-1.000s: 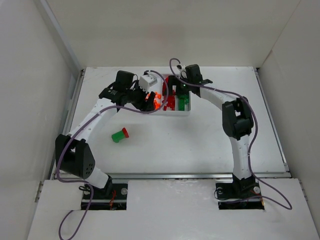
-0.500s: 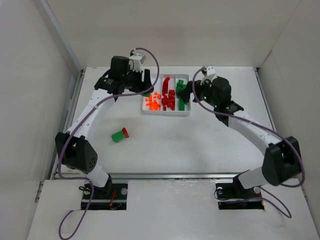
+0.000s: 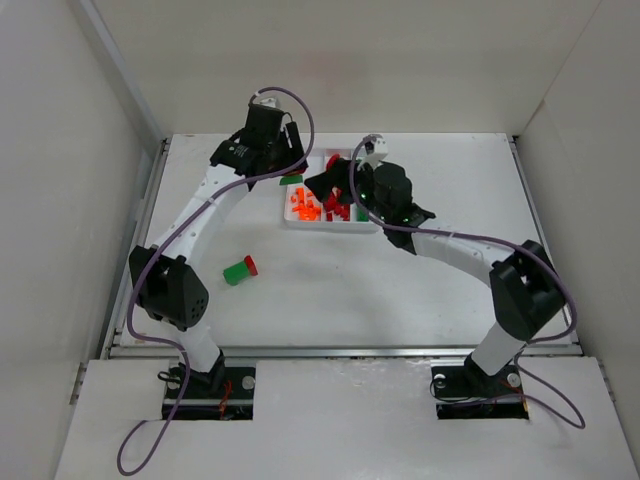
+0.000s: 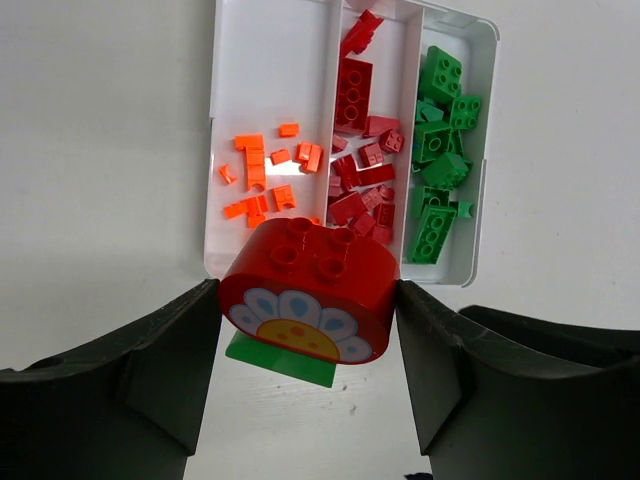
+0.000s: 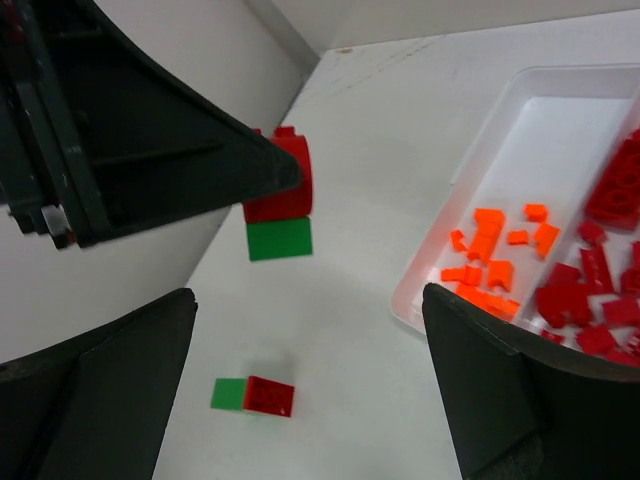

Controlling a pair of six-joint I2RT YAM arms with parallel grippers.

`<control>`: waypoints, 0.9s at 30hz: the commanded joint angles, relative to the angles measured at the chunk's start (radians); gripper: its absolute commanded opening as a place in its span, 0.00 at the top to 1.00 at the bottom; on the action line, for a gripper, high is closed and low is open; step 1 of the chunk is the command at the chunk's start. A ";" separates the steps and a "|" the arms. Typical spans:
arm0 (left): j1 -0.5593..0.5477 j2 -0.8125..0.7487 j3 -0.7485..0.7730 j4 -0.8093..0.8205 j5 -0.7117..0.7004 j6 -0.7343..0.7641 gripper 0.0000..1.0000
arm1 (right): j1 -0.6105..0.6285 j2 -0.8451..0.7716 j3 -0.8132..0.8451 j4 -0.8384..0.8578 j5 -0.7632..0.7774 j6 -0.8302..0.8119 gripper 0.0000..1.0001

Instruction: Sort the legos into containers by color

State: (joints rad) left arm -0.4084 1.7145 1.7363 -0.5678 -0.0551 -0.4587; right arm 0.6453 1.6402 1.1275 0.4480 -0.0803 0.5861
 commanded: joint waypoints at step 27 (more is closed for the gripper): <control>-0.003 -0.013 0.060 -0.001 -0.025 -0.067 1.00 | 0.043 0.293 0.278 0.230 -0.107 0.155 0.44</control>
State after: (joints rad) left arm -0.4099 1.7145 1.7542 -0.5812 -0.0814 -0.5247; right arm 0.6765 1.9423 1.3651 0.5648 -0.1764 0.7303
